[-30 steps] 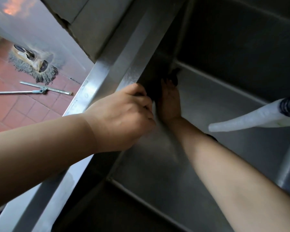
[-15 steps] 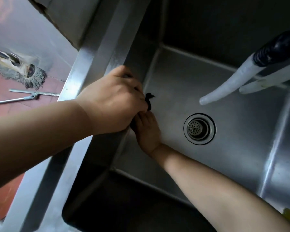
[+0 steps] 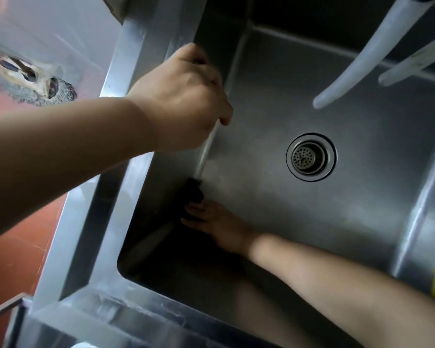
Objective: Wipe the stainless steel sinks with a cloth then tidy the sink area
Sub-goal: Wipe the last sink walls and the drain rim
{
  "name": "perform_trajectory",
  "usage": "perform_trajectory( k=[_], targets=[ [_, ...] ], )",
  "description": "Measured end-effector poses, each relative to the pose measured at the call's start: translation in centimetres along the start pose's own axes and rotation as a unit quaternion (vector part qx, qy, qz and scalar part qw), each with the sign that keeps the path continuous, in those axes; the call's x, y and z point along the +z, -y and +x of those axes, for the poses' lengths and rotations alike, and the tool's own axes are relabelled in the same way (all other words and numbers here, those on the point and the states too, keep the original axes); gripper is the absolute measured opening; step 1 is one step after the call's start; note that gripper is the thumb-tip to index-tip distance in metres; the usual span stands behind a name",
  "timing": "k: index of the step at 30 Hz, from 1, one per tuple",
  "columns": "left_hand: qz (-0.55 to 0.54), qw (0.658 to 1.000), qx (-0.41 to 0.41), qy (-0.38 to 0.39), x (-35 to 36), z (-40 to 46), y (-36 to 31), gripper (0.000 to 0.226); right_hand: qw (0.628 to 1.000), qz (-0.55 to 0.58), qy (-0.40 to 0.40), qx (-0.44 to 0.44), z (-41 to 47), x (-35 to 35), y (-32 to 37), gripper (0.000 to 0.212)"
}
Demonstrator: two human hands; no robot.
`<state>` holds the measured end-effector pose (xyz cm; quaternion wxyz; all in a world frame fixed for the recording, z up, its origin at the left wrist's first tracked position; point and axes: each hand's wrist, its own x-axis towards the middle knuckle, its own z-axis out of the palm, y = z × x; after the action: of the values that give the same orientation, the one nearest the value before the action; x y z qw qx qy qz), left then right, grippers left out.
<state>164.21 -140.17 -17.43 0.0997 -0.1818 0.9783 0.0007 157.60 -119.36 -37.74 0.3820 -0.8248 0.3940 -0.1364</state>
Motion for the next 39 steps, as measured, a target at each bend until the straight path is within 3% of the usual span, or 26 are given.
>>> perform_trajectory(
  k=[2, 10, 15, 20, 25, 28, 32, 35, 39],
  targets=[
    [0.004, 1.0, -0.004, -0.004, 0.1, 0.0, 0.0, 0.035, 0.998, 0.006, 0.065, -0.016, 0.1, -0.3, -0.1, 0.053],
    [0.016, 1.0, -0.012, 0.008, -0.4, -0.1, -0.3, 0.034, 0.996, 0.021, 0.074, 0.043, -1.6, -1.7, 0.6, 0.05],
    [0.034, 0.999, -0.018, 0.029, -0.7, -0.1, -0.5, 0.034, 0.993, 0.01, 0.084, 0.077, -10.1, -4.2, 0.5, 0.045],
    [0.029, 0.999, -0.02, 0.018, -0.8, -0.2, -0.6, 0.036, 0.984, -0.118, 0.11, 0.069, -19.6, -7.0, 0.0, 0.053],
    [0.016, 1.0, -0.02, -0.002, -0.6, -0.1, -0.5, 0.035, 0.94, -0.212, 0.232, 0.13, -24.1, -8.0, -1.2, 0.094],
    [0.013, 1.0, -0.019, -0.001, -0.5, 0.0, -0.5, 0.035, 0.945, -0.236, 0.184, 0.132, -21.0, -6.4, -1.5, 0.086],
    [0.011, 1.0, -0.015, 0.002, -0.4, 0.1, -0.4, 0.036, 0.974, -0.188, 0.073, 0.105, -13.5, -4.4, -2.0, 0.068],
    [0.011, 1.0, -0.01, -0.001, -0.4, 0.1, -0.4, 0.035, 0.97, -0.212, -0.016, 0.12, -4.9, -3.5, -1.7, 0.042],
    [0.015, 1.0, -0.005, -0.004, -0.4, -0.1, -0.4, 0.034, 0.962, -0.17, -0.061, 0.205, 2.6, -3.7, -1.0, 0.063]
  ],
)
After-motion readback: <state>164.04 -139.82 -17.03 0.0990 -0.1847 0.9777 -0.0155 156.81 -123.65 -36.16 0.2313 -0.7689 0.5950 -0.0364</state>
